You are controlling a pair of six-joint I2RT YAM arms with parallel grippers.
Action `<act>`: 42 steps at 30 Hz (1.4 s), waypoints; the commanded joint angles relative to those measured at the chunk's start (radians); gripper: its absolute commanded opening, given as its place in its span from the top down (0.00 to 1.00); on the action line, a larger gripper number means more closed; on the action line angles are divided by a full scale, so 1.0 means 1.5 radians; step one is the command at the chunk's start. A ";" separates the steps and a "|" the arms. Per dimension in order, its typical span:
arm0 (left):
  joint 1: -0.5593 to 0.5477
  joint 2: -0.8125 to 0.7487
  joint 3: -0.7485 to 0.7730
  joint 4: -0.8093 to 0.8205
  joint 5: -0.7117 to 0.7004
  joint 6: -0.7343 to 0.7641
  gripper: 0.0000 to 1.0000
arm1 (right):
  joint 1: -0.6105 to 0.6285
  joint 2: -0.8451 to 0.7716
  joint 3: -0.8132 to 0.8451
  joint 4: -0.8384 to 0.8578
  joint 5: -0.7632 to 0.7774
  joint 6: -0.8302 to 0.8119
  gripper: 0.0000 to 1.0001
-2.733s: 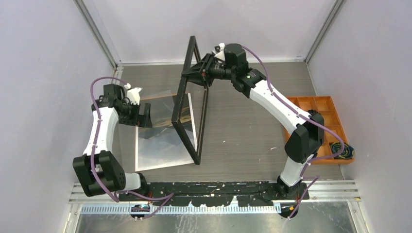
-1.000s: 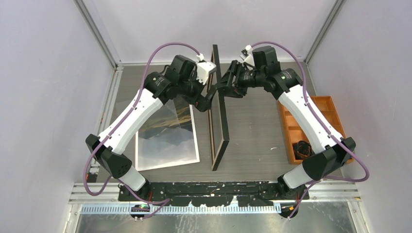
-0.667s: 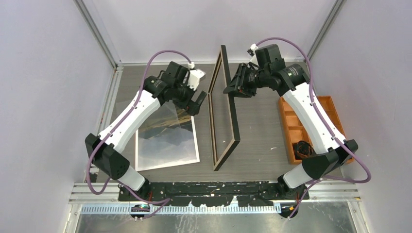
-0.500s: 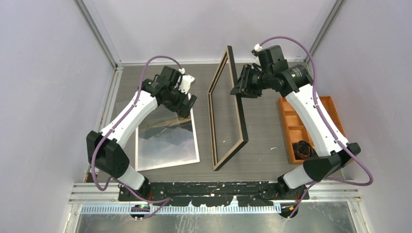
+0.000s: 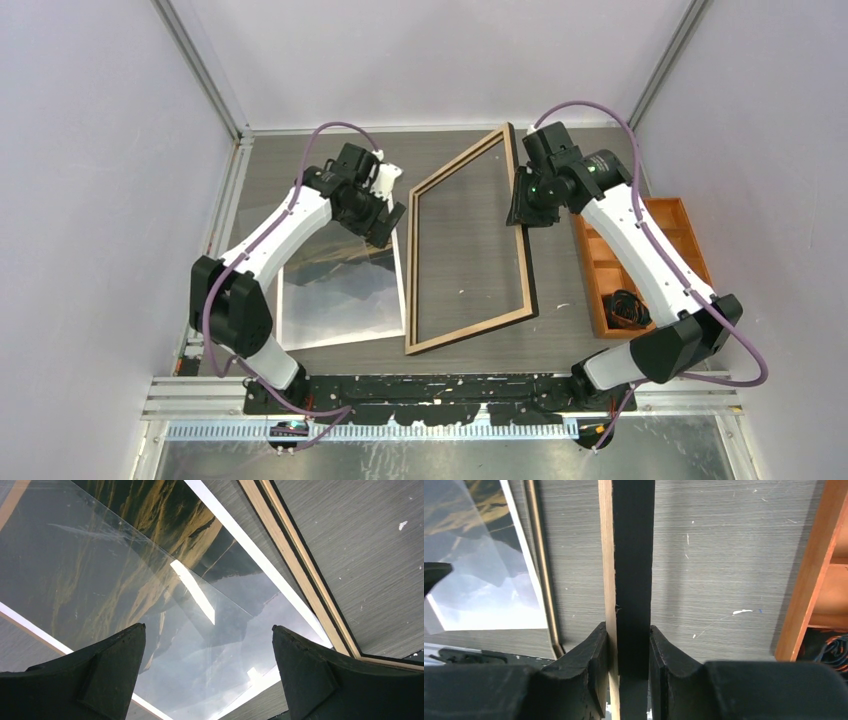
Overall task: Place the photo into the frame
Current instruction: Turn over the photo frame at the center of the board.
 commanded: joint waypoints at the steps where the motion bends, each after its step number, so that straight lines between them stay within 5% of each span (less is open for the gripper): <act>1: 0.023 -0.017 -0.009 0.025 0.000 0.008 0.01 | 0.015 0.027 -0.029 -0.016 0.062 -0.041 0.92; 37: 0.233 -0.065 -0.119 0.031 0.026 0.130 0.02 | 0.041 0.369 -0.114 0.095 0.330 -0.050 0.99; 42: 0.247 -0.074 -0.118 0.016 0.035 0.133 0.02 | 0.041 0.388 -0.121 0.108 0.335 -0.036 0.82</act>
